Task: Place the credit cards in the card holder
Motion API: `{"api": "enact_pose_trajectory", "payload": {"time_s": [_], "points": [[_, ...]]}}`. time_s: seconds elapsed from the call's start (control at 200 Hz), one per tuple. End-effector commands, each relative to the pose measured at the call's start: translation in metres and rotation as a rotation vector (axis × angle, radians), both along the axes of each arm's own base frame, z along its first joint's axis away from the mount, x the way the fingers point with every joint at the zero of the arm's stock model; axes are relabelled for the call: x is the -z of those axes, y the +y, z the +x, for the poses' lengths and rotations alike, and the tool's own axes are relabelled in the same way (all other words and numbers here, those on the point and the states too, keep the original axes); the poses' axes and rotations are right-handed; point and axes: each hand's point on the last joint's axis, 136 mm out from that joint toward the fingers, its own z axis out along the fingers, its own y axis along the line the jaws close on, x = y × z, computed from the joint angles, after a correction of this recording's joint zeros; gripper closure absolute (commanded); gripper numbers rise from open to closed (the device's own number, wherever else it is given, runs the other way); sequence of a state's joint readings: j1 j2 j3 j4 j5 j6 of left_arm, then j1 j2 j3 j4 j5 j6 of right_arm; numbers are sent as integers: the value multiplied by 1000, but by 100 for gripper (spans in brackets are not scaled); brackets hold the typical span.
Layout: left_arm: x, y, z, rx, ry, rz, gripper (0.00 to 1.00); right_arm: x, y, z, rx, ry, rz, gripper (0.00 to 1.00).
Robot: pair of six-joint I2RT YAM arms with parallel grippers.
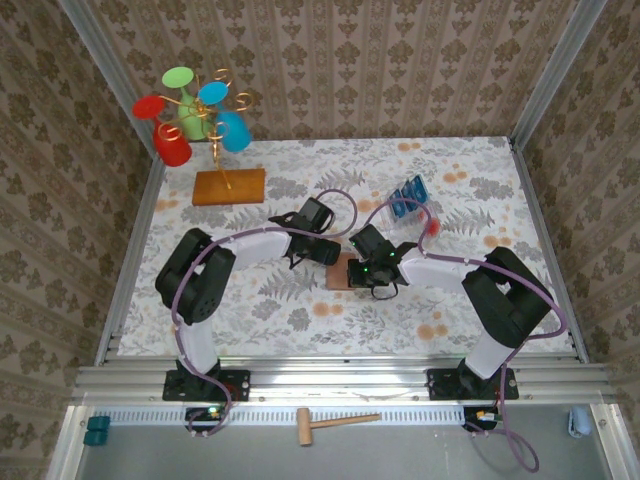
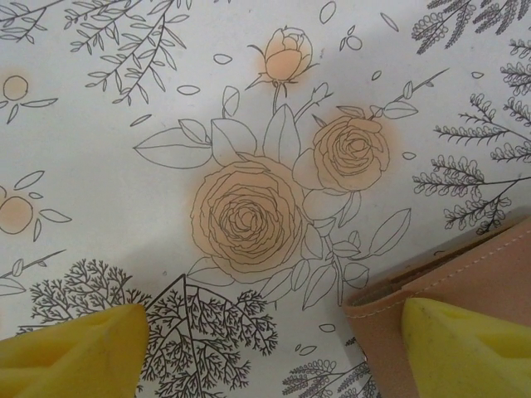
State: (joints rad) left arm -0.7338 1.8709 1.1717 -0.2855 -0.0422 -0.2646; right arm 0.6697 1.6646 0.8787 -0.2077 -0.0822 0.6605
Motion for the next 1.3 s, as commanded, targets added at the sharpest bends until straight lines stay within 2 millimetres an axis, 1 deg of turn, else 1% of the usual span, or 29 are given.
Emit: {"api": "enact_pose_trajectory", "payload": {"time_s": [0.0,0.13,0.265,0.33,0.52,0.555,0.61,0.67,0.725,0.835,0.905,0.98,1.13,1.295], "points": [[13,0,-8,7,19,17,19,6,-4,-2,-2,17,-12,94],[24,4,-15,-5,35,23,19,0,-2,1,-5,14,-3,94],[32,7,-19,-22,46,35,19,-10,-1,5,-8,5,12,94],[34,7,-20,-28,48,40,19,-22,-3,8,-3,-9,23,93],[36,11,-21,-48,45,52,20,-71,-17,23,32,-90,53,89],[36,11,-21,-50,44,50,20,-75,-21,24,37,-94,44,87],[37,11,-22,-55,43,49,20,-82,-27,27,41,-98,22,81],[36,11,-22,-57,44,49,20,-83,-33,27,39,-94,-21,77],[37,12,-23,-60,45,49,20,-83,-36,27,37,-89,-49,72],[38,12,-23,-64,47,45,20,-76,-40,29,41,-75,-82,69],[38,12,-23,-68,50,42,20,-68,-42,29,47,-59,-102,67],[38,11,-23,-69,51,38,20,-57,-44,29,53,-46,-111,67],[37,11,-23,-69,49,36,20,-38,-39,27,50,-6,-107,67],[38,11,-24,-68,51,37,20,-31,-35,27,47,10,-97,67]]}}
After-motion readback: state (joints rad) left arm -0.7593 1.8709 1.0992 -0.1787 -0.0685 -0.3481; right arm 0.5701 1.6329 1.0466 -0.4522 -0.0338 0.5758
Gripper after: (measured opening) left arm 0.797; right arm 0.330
